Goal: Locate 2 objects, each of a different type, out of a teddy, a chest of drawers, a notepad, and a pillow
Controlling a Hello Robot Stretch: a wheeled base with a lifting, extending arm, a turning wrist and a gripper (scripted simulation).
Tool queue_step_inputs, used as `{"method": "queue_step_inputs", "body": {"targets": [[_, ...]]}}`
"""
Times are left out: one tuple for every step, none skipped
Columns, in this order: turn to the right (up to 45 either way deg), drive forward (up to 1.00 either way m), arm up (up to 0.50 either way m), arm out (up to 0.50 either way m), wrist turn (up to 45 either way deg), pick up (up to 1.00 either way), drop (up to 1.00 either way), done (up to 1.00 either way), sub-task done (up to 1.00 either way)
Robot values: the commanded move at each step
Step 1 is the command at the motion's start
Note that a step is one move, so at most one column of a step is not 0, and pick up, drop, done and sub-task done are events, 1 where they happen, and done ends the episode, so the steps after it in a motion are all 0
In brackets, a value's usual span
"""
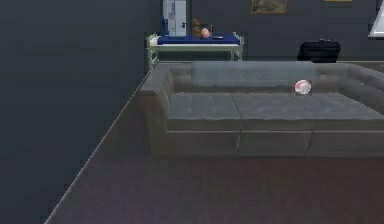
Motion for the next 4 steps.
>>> {"method": "queue_step_inputs", "body": {"targets": [[21.0,0.0,0.0,0.0,0.0,0.0,0.0,0.0,0.0],[0.0,0.1,0.0,0.0,0.0,0.0,0.0,0.0,0.0],[42.0,0.0,0.0,0.0,0.0,0.0,0.0,0.0,0.0],[0.0,1.0,0.0,0.0,0.0,0.0,0.0,0.0,0.0]]}}
